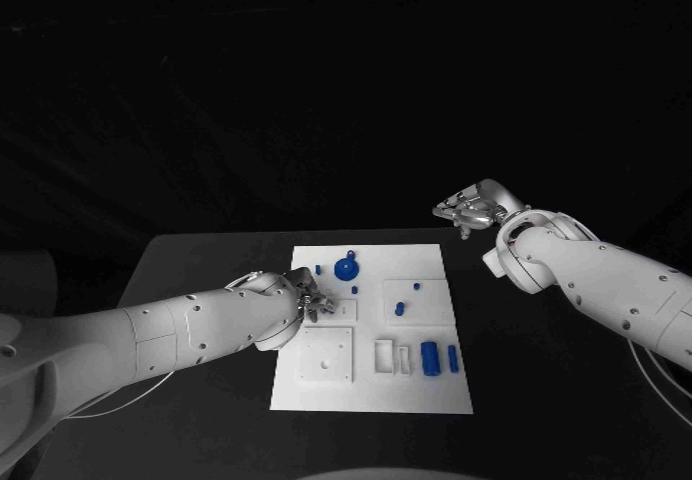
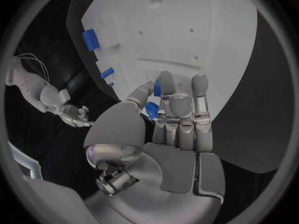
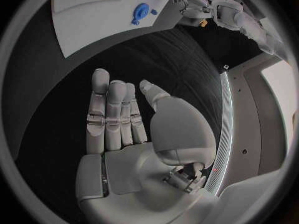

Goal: Assemble the parts on the task board

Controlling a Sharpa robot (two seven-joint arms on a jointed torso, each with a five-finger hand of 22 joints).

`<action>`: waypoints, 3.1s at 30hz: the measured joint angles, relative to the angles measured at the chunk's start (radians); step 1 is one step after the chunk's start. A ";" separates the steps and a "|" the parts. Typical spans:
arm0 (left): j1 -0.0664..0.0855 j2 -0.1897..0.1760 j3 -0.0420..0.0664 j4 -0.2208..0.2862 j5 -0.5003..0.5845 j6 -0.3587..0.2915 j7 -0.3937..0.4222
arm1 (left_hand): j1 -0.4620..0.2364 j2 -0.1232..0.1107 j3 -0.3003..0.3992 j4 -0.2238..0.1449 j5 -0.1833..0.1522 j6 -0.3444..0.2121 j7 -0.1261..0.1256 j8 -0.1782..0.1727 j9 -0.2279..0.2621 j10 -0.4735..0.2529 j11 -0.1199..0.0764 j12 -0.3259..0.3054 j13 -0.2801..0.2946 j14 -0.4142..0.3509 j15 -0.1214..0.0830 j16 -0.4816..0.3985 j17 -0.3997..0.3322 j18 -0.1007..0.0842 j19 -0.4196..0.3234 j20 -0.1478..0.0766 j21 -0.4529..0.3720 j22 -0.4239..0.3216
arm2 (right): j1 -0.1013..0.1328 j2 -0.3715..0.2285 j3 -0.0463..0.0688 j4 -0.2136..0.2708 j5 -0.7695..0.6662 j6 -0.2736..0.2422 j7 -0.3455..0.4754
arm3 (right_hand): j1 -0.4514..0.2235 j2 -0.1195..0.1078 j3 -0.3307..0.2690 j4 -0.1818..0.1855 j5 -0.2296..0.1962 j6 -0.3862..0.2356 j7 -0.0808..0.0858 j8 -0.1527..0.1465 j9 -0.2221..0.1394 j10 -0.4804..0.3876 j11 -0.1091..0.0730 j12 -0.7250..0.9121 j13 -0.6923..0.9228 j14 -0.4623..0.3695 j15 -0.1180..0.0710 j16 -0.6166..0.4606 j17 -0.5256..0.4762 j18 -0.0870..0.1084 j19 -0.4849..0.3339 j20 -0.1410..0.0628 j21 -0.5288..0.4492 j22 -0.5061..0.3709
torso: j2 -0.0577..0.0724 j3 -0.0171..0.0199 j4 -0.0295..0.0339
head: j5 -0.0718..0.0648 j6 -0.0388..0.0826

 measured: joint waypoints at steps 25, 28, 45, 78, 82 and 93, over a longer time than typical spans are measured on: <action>0.003 0.011 0.003 -0.011 -0.003 0.029 -0.006 | 0.000 0.000 -0.001 -0.001 -0.008 0.000 0.000 -0.001 0.018 0.000 0.000 0.000 -0.001 0.000 0.000 0.000 -0.007 0.000 0.009 0.009 -0.014 0.001 | 0.000 0.001 0.000 0.002 0.002 0.001 0.000 | 0.000 0.000 0.000 0.000 0.043 -0.007 0.000 0.000 -0.001 -0.004 -0.004 0.000 -0.001 -0.003 0.003 0.000 -0.002 0.000 0.000 0.000 -0.006 0.000 | 0.000 -0.0012 0.0012 | 0.002 -0.003; 0.004 0.010 0.004 -0.011 -0.004 0.036 -0.008 | 0.000 0.000 -0.001 -0.001 -0.010 0.000 0.000 0.000 0.018 0.000 0.000 0.006 -0.001 0.002 0.002 0.005 -0.007 0.000 0.011 0.007 -0.015 0.001 | 0.000 0.002 0.000 0.001 0.003 0.002 -0.001 | 0.000 0.000 0.000 0.000 0.043 -0.007 0.000 0.000 -0.001 -0.004 -0.004 0.000 -0.001 -0.003 0.003 0.000 -0.002 0.000 0.000 0.000 -0.006 0.000 | 0.000 -0.0012 0.0012 | 0.004 -0.004; 0.005 0.008 0.005 -0.010 -0.015 0.051 -0.014 | 0.000 0.000 0.000 0.000 0.002 0.001 -0.001 0.001 0.042 0.002 0.001 0.015 0.002 0.000 -0.001 0.016 -0.011 0.000 0.012 0.005 -0.018 0.001 | -0.001 0.002 0.000 0.000 0.003 0.008 -0.001 | 0.000 0.000 0.000 0.000 0.043 -0.007 0.000 0.000 -0.001 -0.004 -0.004 0.000 -0.001 -0.003 0.003 0.000 -0.002 0.000 0.000 0.000 -0.006 0.000 | 0.001 -0.0008 0.0007 | 0.005 -0.006; 0.006 0.018 0.006 -0.020 -0.045 0.078 -0.022 | -0.028 0.028 0.003 0.003 -0.042 0.005 -0.002 0.002 0.098 0.004 0.003 0.079 0.020 0.001 -0.004 0.067 0.050 0.000 0.016 0.009 -0.021 0.002 | -0.006 0.008 0.000 -0.007 0.004 0.020 -0.006 | -0.004 -0.004 0.000 0.000 0.043 -0.007 -0.001 0.000 0.000 -0.004 -0.004 0.000 -0.001 -0.003 0.003 0.000 -0.002 0.000 0.000 0.000 -0.012 0.000 | 0.001 -0.0006 0.0006 | 0.005 -0.010; 0.005 0.019 0.005 -0.019 -0.045 0.079 -0.023 | -0.033 0.033 -0.001 -0.001 -0.039 0.005 -0.001 0.003 0.188 0.004 0.003 0.084 0.016 0.001 -0.004 0.074 0.059 0.000 0.016 0.009 -0.016 0.002 | -0.007 0.009 0.000 -0.007 0.004 0.021 -0.006 | -0.004 -0.004 0.000 0.000 0.048 -0.007 -0.001 0.000 0.000 -0.004 -0.004 0.000 -0.001 -0.003 0.003 0.000 -0.003 0.000 0.000 0.000 -0.012 0.000 | 0.001 -0.0006 0.0006 | 0.006 -0.010; 0.005 0.020 0.005 -0.020 -0.047 0.081 -0.025 | -0.038 0.038 -0.002 -0.002 -0.025 0.006 -0.001 0.013 0.219 0.004 0.003 0.102 -0.009 0.003 -0.003 0.089 0.079 0.000 0.016 0.009 -0.010 0.001 | -0.013 0.010 0.000 -0.009 0.004 0.025 -0.007 | -0.004 -0.004 0.000 0.000 0.047 -0.006 -0.001 0.000 0.000 -0.004 -0.004 0.000 -0.001 -0.003 0.003 0.000 -0.003 0.000 0.000 0.000 -0.012 0.000 | 0.001 -0.0012 0.0007 | 0.008 -0.010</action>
